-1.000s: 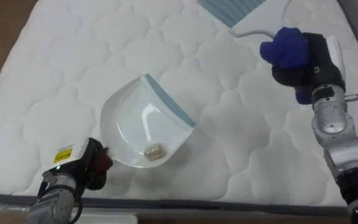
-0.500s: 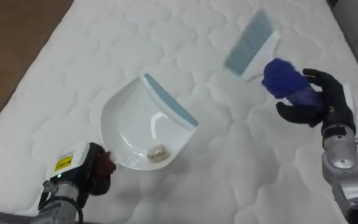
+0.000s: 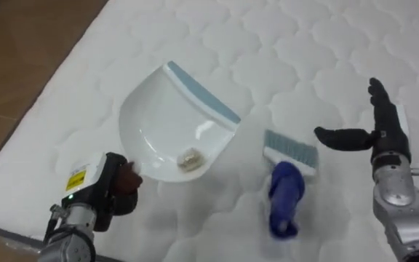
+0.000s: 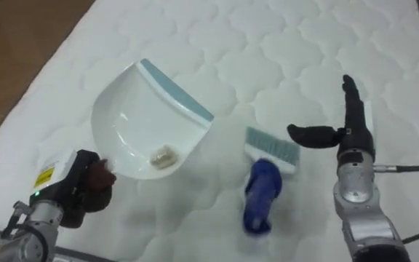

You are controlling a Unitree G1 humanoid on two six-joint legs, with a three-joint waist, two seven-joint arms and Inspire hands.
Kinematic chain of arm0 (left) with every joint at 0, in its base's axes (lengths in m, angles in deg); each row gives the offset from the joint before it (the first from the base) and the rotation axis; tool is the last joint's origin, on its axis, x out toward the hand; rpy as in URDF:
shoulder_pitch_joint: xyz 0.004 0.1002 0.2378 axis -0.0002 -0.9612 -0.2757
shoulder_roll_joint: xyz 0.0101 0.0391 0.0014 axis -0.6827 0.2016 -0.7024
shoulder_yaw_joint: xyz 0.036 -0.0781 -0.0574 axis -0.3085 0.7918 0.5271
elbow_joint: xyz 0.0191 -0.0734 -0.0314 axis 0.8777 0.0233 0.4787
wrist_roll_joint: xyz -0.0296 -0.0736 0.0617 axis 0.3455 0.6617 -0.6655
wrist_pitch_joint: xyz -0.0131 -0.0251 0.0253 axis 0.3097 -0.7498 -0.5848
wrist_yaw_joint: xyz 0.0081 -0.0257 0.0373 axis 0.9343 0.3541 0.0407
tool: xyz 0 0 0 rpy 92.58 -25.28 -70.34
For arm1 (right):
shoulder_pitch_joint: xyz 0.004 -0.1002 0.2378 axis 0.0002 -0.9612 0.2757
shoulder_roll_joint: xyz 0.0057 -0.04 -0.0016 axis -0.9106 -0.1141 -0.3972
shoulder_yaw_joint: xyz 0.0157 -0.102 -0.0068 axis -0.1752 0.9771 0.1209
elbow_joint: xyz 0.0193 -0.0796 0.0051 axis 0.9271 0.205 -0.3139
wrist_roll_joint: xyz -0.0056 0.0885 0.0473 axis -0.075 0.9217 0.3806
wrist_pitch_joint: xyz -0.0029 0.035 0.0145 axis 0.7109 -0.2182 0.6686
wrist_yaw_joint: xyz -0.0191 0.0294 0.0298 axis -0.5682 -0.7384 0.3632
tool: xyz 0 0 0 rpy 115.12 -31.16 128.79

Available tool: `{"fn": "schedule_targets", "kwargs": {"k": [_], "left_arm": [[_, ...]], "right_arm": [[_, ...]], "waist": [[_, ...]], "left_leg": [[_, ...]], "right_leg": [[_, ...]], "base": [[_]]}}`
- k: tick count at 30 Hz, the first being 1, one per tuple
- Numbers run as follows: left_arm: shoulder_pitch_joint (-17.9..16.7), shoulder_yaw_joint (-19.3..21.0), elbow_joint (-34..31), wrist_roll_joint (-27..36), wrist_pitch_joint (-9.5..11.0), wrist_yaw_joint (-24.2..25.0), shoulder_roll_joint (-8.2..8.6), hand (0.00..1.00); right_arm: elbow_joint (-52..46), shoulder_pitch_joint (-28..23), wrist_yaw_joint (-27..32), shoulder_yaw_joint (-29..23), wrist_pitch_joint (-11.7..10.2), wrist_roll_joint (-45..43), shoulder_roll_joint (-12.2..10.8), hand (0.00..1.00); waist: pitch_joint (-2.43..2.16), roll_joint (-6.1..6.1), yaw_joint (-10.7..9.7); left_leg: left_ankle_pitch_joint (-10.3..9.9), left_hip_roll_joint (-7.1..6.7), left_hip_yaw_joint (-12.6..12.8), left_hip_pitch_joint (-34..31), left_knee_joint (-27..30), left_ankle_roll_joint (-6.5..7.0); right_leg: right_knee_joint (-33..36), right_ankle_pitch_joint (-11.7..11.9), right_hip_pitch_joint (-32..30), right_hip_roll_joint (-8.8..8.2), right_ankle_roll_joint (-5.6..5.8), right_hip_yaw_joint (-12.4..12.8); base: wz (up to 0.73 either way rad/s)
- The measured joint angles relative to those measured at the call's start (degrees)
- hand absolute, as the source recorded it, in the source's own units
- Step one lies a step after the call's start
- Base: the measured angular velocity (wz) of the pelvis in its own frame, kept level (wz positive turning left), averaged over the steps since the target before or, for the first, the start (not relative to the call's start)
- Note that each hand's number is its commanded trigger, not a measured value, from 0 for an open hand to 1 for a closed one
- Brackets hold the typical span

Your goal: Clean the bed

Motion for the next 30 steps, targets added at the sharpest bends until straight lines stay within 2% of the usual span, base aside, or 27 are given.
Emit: {"fn": "schedule_targets", "kwargs": {"k": [1,2,4,6,8,9,10,13,14,16,18,19,20,21,22,23,24,25,26,27,28,29,30], "left_arm": [[-0.35,0.68,0.03,-0.05,0.0,0.06,-0.14,1.0],[-0.61,1.17,0.08,-0.1,-0.16,0.3,0.36,1.0],[-0.31,1.31,-0.05,-0.02,-0.08,0.43,0.36,1.0],[0.04,1.3,-0.54,0.06,-0.04,0.55,0.37,1.0],[0.2,1.08,-0.76,1.52,0.0,0.56,0.36,1.0],[0.2,1.1,-0.75,2.12,-0.02,0.56,0.35,1.0],[0.19,1.11,-0.76,2.13,-0.05,0.56,0.27,1.0],[0.15,1.15,-1.84,1.74,-0.04,0.49,-0.28,1.0],[0.14,1.16,-1.88,1.74,-0.01,0.37,-0.33,1.0],[-0.47,1.91,-1.86,1.86,0.27,0.22,-0.23,1.0],[-1.37,3.58,-1.87,1.75,0.49,0.21,0.27,1.0],[-1.48,3.76,-1.87,1.91,0.48,0.22,0.29,1.0],[-1.67,3.74,-2.05,2.02,0.52,0.23,0.64,1.0],[-1.66,3.72,-2.06,1.98,0.57,0.23,0.96,1.0],[-1.65,3.6,-2.04,2.0,0.72,0.23,1.47,1.0],[-1.65,3.51,-2.01,1.98,0.73,0.23,1.66,1.0],[-1.67,3.32,-1.59,2.01,0.93,0.22,2.15,1.0],[-1.8,3.29,-0.7,2.09,1.04,0.22,2.66,1.0],[-2.39,3.29,-0.27,2.5,1.05,0.11,3.06,1.0],[-2.87,3.31,-0.04,3.06,1.03,0.07,3.08,1.0],[-3.15,3.39,-0.01,3.27,1.02,0.04,3.22,1.0],[-2.74,3.34,0.2,3.23,0.99,0.05,3.45,1.0],[-2.49,3.32,0.46,3.1,0.89,0.06,3.47,1.0]], "right_arm": [[-0.25,-0.08,0.29,0.06,-0.01,-1.03,0.03,0.0],[-0.42,-0.06,1.03,0.0,-0.01,-2.28,0.28,0.0],[-1.25,-0.07,1.61,0.05,0.04,-3.65,0.31,0.0],[-1.97,-0.07,1.47,0.24,0.14,-4.52,0.3,0.0],[-3.43,-0.08,1.26,0.22,0.19,-4.87,0.32,0.0],[-3.98,-0.1,1.16,0.22,0.19,-4.87,0.32,0.0],[-4.89,-0.3,1.03,0.19,0.19,-4.84,0.33,0.0],[-6.51,-1.63,1.03,-0.02,0.18,-4.99,0.34,0.0],[-6.51,-1.67,1.03,-0.02,0.18,-4.97,0.34,0.0],[-7.27,-1.91,0.91,-0.01,0.18,-5.28,0.33,0.0],[-9.27,-2.59,0.83,-0.06,0.16,-5.91,0.33,0.0],[-10.09,-3.14,0.93,-0.14,-0.08,-6.0,0.38,0.0],[-10.1,-3.72,0.98,-0.22,-0.49,-6.19,0.44,0.0],[-10.09,-4.27,1.03,-0.31,-0.53,-6.65,0.47,0.0],[-10.07,-5.44,1.08,-0.33,-0.53,-7.12,0.47,0.0],[-10.07,-5.86,1.09,-0.3,-0.53,-7.23,0.47,0.0],[-10.03,-6.88,1.14,-0.27,-0.8,-7.18,0.45,0.0],[-9.88,-8.24,1.09,-0.13,-1.15,-6.54,0.34,0.0],[-9.65,-9.47,0.97,0.1,-1.17,-5.98,0.19,0.0],[-9.58,-9.85,0.75,0.5,-0.99,-5.5,0.05,0.0],[-9.62,-10.2,0.42,0.65,-0.94,-5.17,-0.23,0.0],[-9.19,-10.37,0.09,0.64,-0.06,-5.35,-0.89,0.0],[-8.69,-10.61,-0.19,0.66,0.43,-5.45,-1.48,0.0]], "waist": [[-0.09,0.08,-0.8],[-0.22,0.83,-1.67],[-0.17,1.55,-2.92],[-0.19,1.65,-3.57],[-0.12,1.34,-5.96],[-0.04,1.14,-6.19],[0.05,0.82,-6.07],[-0.49,-0.47,-5.47],[-0.52,-0.59,-5.12],[-0.51,-0.84,-2.67],[-0.5,-0.87,-1.72],[-0.48,-0.91,-1.31],[-0.36,-0.66,-1.4],[-0.29,-0.52,-1.64],[-0.22,-0.4,-2.75],[-0.1,-0.25,-2.8],[0.13,0.01,-2.71],[0.35,-0.34,-2.6],[0.68,-0.68,-2.34],[0.34,-0.04,-2.21],[0.43,1.58,-2.31],[0.89,1.94,-2.88],[0.82,1.14,-3.39]], "left_leg": [[-0.74,-0.43,-1.38,0.24,0.62,-1.03],[-1.44,-0.22,-1.11,0.17,0.98,-1.37],[-1.44,0.01,0.28,-0.21,0.81,-1.38],[-1.4,-0.25,-1.2,-0.61,0.71,-1.31],[-1.0,-1.55,-4.52,-1.08,0.68,-0.63],[-0.72,-1.9,-5.12,-1.18,0.74,-0.46],[-0.37,-2.63,-6.83,-1.26,0.96,-0.51],[0.37,-4.18,-11.6,-2.55,2.2,-1.01],[0.64,-4.39,-12.41,-2.81,2.31,-1.15],[1.53,-5.0,-13.93,-3.51,2.23,-1.74],[2.39,-5.54,-15.98,-4.7,2.42,-2.28],[3.05,-5.66,-16.94,-5.57,2.66,-2.66],[3.31,-5.19,-15.05,-7.13,3.84,-2.7],[3.73,-4.49,-11.71,-8.07,4.21,-2.25],[4.88,-2.47,-3.48,-9.28,4.1,-1.0],[5.29,-1.6,-0.12,-9.87,4.11,-0.37],[5.89,-0.3,4.07,-10.49,3.74,0.13],[6.06,-0.33,5.34,-10.65,4.44,-1.1],[2.4,1.7,8.55,-11.1,11.12,-2.69],[-0.45,3.42,9.35,-10.79,14.5,-3.36],[-5.39,6.35,9.05,-10.88,17.15,-5.44],[-6.84,4.51,6.0,-11.25,16.98,-2.87],[-6.24,2.93,4.04,-11.32,16.19,-1.9]], "right_leg": [[-0.59,4.57,-0.03,0.5,-1.03,-0.05],[-0.82,4.3,1.45,0.4,-0.95,-0.94],[-1.06,4.28,2.19,0.37,-0.94,-2.56],[-1.04,4.1,2.31,0.31,-0.75,-3.06],[-0.99,3.2,3.3,0.26,0.14,-0.64],[-0.9,3.03,3.52,0.2,0.31,-0.12],[-0.85,2.83,4.04,0.14,0.54,0.34],[-0.97,2.39,4.7,0.29,0.62,1.28],[-1.04,2.38,4.81,0.4,0.61,1.62],[-1.05,2.25,4.8,0.81,0.37,2.63],[-1.04,1.97,4.79,0.93,-0.08,1.14],[-1.11,1.8,4.76,0.97,-0.4,-0.51],[-1.29,1.67,5.16,1.12,-0.66,-2.82],[-1.56,1.58,5.72,1.04,-0.72,-4.67],[-2.25,1.37,6.48,0.85,-0.82,-7.85],[-2.24,1.2,6.58,0.47,-0.83,-9.24],[-2.18,0.57,6.71,-0.28,-1.05,-12.21],[-1.8,-0.18,6.52,-2.19,-0.23,-16.52],[-0.73,-0.8,7.28,-4.49,0.82,-22.23],[0.06,-1.09,7.53,-5.02,1.32,-24.04],[3.03,-1.82,7.94,-5.38,2.47,-26.48],[6.03,-2.52,6.77,-5.7,3.11,-26.85],[6.51,-2.79,5.89,-5.76,2.76,-25.53]], "base": [[0.49],[0.55],[0.51],[0.56],[0.86],[0.75],[0.68],[0.75],[0.69],[0.52],[0.69],[0.99],[1.12],[1.45],[1.28],[1.36],[1.05],[1.03],[0.63],[0.35],[0.38],[0.51],[0.89]]}}
